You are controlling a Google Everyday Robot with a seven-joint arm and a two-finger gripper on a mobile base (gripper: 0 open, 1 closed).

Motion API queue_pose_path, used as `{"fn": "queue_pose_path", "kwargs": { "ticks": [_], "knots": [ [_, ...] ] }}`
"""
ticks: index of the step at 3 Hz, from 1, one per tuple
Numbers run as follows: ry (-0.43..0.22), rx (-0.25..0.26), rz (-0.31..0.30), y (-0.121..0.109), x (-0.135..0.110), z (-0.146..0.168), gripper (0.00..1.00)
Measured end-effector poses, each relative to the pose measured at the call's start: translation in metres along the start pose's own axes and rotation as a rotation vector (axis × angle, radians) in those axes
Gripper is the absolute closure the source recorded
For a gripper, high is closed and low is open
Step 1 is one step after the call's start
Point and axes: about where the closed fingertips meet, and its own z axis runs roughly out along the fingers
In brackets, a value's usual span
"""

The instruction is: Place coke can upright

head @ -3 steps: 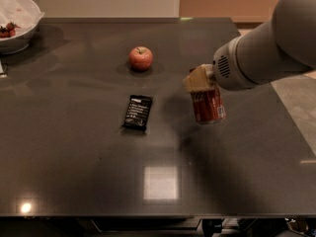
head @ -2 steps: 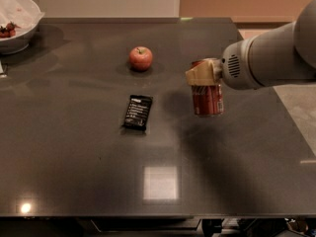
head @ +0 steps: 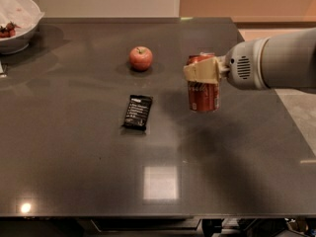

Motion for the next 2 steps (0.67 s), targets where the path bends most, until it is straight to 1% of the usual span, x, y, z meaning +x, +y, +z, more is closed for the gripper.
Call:
{"fn": "queue_pose_path", "kwargs": {
  "ticks": [1,2],
  "knots": [
    [-0.003,0.004,-0.081,0.0010,-0.0007,-0.0016,1.00],
    [-0.033,-0.015,-0.091,0.0016,0.0011,-0.0010,1.00]
  ]
}}
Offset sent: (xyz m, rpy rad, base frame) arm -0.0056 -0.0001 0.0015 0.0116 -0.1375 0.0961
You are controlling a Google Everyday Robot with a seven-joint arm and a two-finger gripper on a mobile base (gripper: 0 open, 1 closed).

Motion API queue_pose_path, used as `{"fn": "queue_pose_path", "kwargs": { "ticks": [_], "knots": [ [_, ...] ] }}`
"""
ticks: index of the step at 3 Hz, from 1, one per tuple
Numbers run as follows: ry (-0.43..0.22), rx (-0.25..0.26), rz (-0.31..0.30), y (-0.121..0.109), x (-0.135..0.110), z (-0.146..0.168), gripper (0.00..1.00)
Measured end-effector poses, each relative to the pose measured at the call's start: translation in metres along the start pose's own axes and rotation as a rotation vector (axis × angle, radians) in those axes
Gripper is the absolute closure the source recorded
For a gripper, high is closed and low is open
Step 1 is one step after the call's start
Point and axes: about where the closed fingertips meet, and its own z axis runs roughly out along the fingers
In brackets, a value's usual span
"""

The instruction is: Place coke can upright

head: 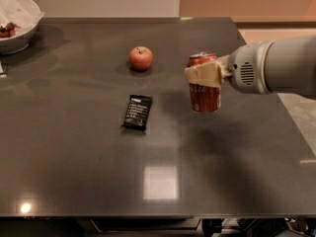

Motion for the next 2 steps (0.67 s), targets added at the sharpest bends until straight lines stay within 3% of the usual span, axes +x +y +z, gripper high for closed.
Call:
{"fn": "queue_pose_path", "kwargs": {
  "ticks": [1,2],
  "knots": [
    [-0.086,-0.063,0.018,-0.0019,0.0010,0.0008,1.00],
    [-0.188,-0.164,0.024,-0.0005,-0.0011,-0.0017,1.00]
  ]
}}
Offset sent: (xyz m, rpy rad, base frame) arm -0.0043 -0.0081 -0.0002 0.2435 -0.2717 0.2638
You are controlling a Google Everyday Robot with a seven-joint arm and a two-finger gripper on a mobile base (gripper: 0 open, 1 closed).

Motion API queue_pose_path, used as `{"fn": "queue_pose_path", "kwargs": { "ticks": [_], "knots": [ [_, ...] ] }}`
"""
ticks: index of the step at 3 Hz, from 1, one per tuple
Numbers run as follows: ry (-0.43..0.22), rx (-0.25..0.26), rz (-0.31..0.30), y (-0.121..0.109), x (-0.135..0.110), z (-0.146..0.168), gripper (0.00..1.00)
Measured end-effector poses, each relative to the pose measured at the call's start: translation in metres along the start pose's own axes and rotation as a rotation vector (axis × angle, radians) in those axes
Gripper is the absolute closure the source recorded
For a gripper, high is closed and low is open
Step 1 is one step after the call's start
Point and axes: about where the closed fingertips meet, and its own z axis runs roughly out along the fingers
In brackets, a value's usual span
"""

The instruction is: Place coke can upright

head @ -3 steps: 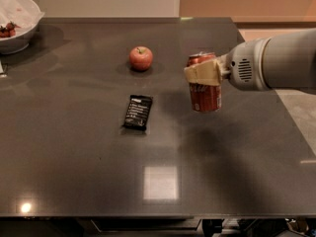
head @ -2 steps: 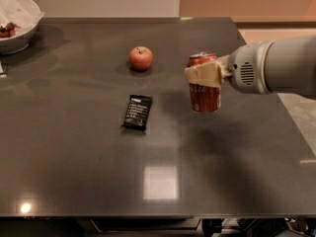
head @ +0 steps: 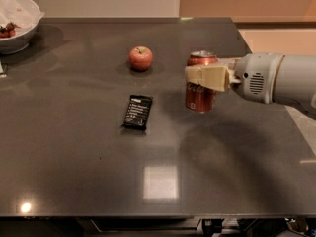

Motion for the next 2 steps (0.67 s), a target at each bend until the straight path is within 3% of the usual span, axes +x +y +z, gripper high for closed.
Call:
{"fn": "queue_pose_path", "kwargs": {
  "ticks": [1,2],
  "knots": [
    [-0.060,-0.056,-0.073,0.0023,0.0056,-0.0032,1.00],
    [-0.102,-0.070,-0.192,0.0030,0.0147,-0.0052,1.00]
  ]
}}
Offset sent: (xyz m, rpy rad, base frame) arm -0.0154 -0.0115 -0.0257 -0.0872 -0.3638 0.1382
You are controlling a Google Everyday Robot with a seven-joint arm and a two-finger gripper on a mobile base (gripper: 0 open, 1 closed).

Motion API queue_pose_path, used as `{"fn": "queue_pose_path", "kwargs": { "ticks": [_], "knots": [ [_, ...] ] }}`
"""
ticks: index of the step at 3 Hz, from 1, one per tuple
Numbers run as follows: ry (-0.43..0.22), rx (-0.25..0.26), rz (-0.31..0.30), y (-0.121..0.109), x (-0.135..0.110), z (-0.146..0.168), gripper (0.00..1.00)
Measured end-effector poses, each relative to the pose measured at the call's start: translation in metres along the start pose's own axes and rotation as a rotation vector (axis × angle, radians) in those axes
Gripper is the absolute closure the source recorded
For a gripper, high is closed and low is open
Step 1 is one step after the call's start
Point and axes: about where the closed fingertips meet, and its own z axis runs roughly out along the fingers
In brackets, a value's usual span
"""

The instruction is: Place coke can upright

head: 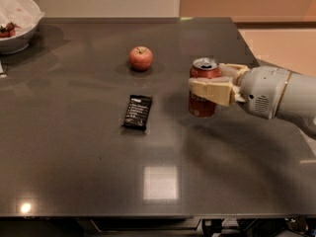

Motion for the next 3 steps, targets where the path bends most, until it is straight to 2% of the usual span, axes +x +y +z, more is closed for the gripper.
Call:
{"fn": "queue_pose_path", "kwargs": {
  "ticks": [1,2,3],
  "knots": [
    [-0.031,-0.006,-0.082,-0.001,0.010,-0.001,1.00],
    [-0.043,-0.012,-0.106,-0.001,0.022,-0.002,1.00],
    [-0.063,-0.016,-0.082,-0.001,0.031,-0.005,1.00]
  ]
}}
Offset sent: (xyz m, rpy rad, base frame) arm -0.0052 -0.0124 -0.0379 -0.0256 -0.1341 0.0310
